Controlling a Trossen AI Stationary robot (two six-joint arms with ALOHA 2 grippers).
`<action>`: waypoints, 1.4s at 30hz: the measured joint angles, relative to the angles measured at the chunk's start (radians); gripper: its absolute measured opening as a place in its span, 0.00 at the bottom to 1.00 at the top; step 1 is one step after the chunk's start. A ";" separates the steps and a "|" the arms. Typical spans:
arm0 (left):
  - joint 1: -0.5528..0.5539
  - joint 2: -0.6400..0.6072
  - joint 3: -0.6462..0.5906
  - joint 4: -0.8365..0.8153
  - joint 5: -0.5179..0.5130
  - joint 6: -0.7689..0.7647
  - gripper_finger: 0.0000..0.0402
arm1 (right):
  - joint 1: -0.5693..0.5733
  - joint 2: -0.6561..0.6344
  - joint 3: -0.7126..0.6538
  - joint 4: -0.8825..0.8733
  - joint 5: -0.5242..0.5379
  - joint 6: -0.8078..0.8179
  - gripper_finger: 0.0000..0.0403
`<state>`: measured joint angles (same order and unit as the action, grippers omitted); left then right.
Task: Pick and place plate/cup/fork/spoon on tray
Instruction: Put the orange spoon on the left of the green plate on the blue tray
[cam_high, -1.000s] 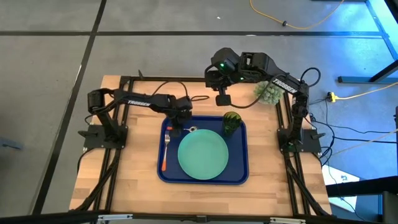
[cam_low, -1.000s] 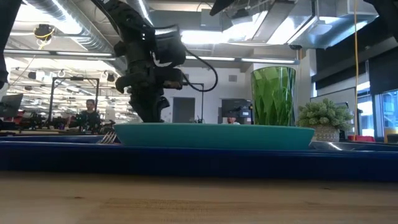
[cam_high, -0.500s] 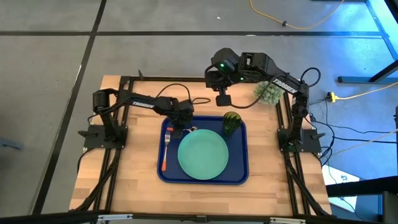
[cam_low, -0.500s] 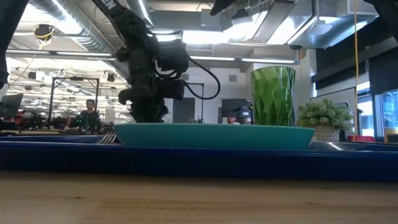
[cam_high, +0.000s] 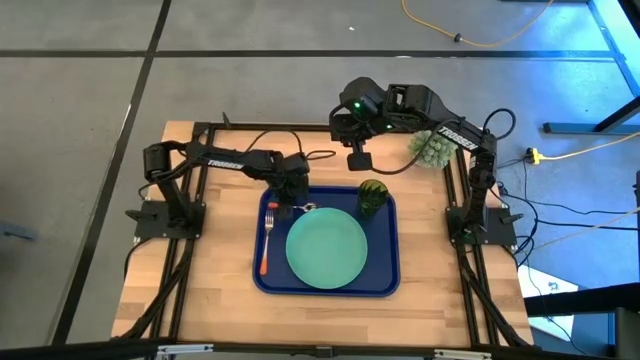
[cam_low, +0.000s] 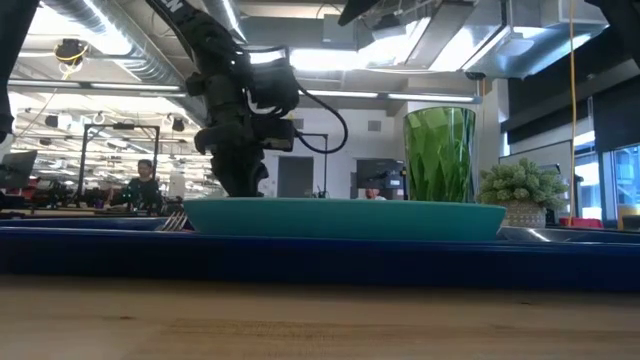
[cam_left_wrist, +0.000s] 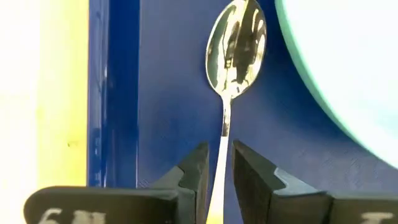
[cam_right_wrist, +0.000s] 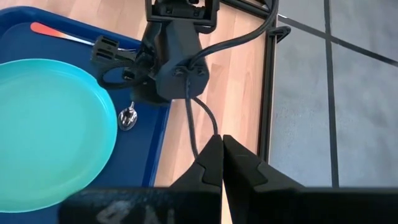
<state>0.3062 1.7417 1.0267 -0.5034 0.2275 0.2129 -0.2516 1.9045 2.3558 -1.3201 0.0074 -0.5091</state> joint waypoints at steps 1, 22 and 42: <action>-0.006 0.002 0.000 -0.001 -0.001 0.004 0.16 | 0.000 0.000 0.000 -0.001 0.000 0.000 0.01; -0.059 0.031 0.000 0.013 -0.072 0.051 0.16 | 0.000 0.000 0.000 -0.004 0.000 0.000 0.01; -0.071 0.053 0.001 0.042 -0.216 0.039 0.02 | 0.000 0.000 0.000 -0.011 0.000 0.000 0.01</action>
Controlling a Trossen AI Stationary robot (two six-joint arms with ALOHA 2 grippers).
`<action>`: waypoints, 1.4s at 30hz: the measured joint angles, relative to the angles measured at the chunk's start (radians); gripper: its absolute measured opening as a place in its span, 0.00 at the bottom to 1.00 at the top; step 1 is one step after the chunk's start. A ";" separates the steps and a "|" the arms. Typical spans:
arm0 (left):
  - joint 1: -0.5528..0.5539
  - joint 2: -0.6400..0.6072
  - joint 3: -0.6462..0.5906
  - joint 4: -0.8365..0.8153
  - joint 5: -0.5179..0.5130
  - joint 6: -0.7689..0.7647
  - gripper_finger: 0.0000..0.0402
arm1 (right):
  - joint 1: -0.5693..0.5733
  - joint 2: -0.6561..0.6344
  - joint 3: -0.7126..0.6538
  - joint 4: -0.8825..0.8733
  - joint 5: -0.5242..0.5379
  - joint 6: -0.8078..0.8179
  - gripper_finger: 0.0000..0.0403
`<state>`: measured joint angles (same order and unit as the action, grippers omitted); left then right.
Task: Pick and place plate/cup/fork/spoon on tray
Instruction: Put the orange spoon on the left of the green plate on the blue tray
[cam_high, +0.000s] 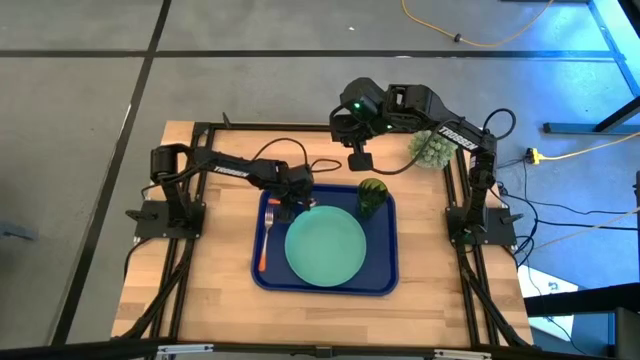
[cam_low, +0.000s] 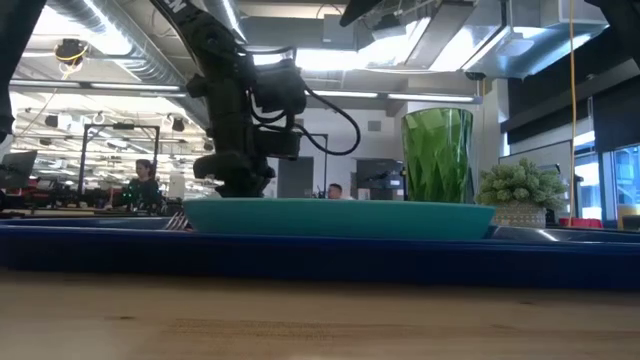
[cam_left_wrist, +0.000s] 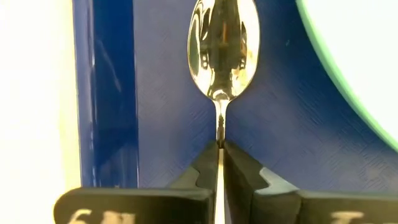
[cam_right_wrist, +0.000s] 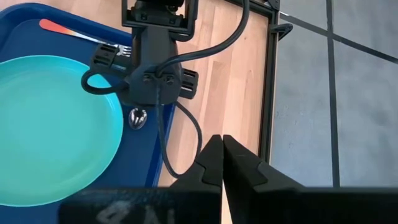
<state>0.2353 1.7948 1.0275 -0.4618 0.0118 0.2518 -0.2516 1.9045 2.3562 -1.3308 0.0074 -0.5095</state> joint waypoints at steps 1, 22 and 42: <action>0.001 0.000 0.000 0.001 -0.002 -0.008 0.02 | 0.000 0.000 0.000 0.000 0.000 0.000 0.01; -0.009 -0.163 0.004 -0.175 -0.035 -0.681 0.00 | 0.000 0.000 0.000 0.000 0.001 0.000 0.01; -0.308 -0.168 0.004 -0.264 -0.075 -1.667 0.00 | 0.000 0.000 0.000 0.003 0.001 0.002 0.01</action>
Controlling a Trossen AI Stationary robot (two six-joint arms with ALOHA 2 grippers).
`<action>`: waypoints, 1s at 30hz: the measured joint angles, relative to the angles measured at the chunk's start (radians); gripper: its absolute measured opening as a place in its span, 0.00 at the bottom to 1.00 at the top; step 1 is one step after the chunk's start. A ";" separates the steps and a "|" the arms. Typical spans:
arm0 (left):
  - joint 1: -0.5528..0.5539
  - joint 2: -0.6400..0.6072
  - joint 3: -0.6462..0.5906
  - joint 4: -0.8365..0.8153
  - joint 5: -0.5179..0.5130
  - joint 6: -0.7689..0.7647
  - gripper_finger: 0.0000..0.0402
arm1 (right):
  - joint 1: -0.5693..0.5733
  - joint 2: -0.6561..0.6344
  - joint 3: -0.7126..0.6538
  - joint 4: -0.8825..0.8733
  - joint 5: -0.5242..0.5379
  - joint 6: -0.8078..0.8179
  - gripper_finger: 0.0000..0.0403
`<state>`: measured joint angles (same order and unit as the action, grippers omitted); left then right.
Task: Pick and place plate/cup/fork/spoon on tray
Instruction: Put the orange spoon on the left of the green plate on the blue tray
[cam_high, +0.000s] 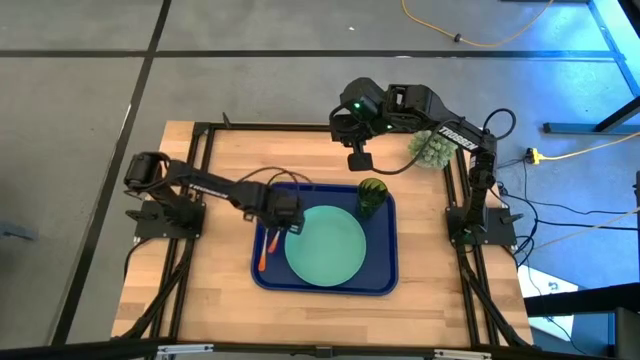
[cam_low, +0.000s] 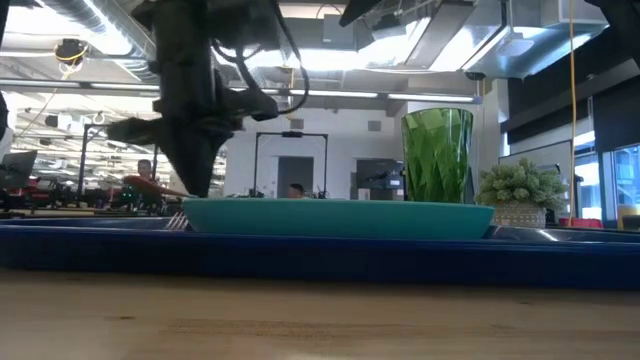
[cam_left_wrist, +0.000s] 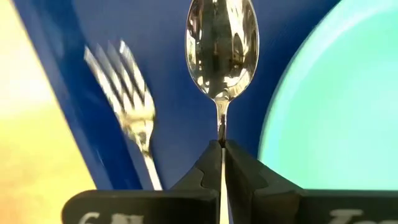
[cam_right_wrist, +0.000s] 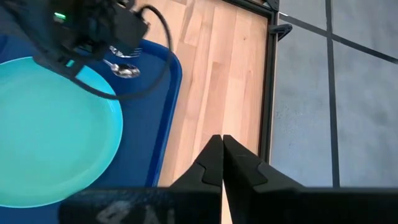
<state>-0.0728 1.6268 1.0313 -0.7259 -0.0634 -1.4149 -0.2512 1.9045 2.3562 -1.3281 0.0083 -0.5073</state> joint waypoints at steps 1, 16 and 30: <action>-0.019 0.001 0.000 -0.003 -0.007 -0.042 0.00 | 0.000 0.000 0.000 0.000 0.000 -0.001 0.01; -0.181 0.065 0.000 -0.012 -0.083 -0.279 0.00 | 0.000 0.000 0.000 -0.002 -0.001 -0.021 0.01; -0.152 0.120 0.004 0.047 -0.080 -0.303 0.01 | 0.000 0.000 0.000 -0.002 -0.001 -0.023 0.01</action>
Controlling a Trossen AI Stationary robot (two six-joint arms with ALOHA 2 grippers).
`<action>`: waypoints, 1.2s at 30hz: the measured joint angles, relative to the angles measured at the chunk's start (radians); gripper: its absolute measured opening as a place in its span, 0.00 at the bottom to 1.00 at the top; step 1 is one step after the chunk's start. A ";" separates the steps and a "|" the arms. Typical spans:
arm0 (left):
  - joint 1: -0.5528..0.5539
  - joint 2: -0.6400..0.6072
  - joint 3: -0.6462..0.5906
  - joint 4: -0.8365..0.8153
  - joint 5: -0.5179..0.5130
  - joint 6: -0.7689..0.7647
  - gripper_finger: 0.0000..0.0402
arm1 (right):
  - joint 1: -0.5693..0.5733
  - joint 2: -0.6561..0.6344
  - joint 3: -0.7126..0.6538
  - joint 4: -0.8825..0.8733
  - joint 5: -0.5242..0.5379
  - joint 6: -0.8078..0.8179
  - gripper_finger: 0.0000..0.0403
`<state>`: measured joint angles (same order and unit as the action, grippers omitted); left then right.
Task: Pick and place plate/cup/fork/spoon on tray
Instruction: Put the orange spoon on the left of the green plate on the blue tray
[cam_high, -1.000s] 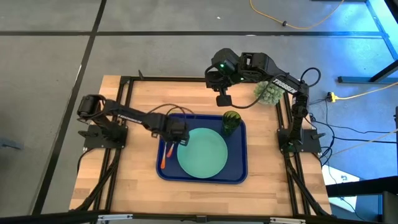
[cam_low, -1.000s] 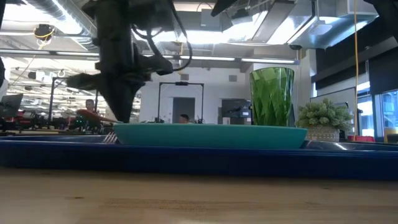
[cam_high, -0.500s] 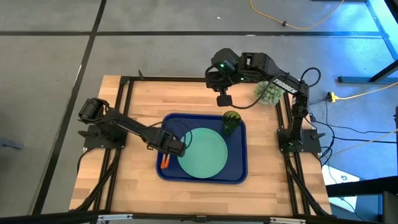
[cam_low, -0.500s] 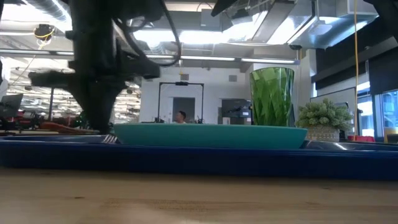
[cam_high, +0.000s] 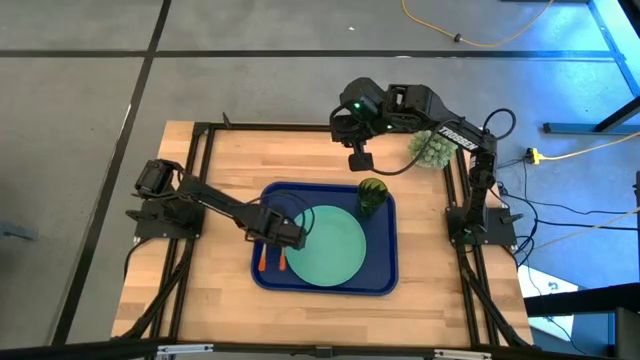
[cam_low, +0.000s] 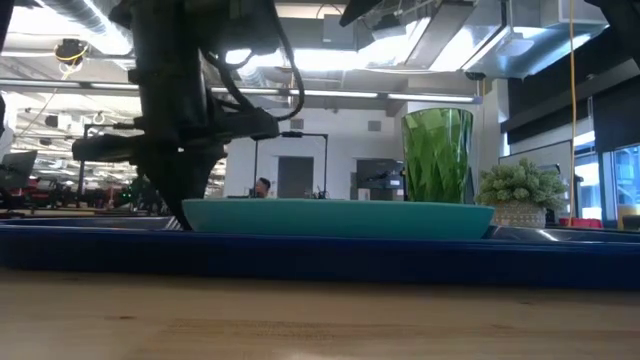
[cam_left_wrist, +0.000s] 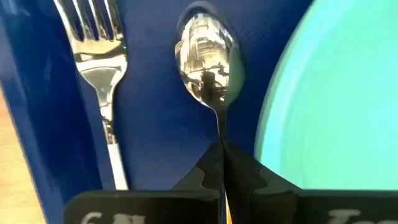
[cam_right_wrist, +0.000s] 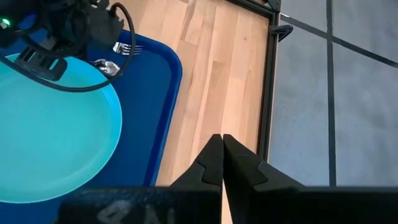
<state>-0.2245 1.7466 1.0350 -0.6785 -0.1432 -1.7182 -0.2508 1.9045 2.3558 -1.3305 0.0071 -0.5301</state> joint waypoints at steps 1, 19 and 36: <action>0.001 0.002 0.000 -0.002 0.002 0.000 0.01 | 0.000 0.000 0.000 0.000 0.000 0.000 0.01; 0.024 0.002 -0.002 0.002 0.045 0.054 0.06 | 0.000 0.000 0.000 0.000 0.000 -0.004 0.01; 0.057 0.005 -0.004 0.081 0.032 0.022 0.11 | 0.000 0.000 0.000 0.000 0.000 -0.005 0.01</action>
<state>-0.1677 1.7519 1.0309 -0.5976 -0.1108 -1.6962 -0.2512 1.9045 2.3558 -1.3300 0.0074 -0.5351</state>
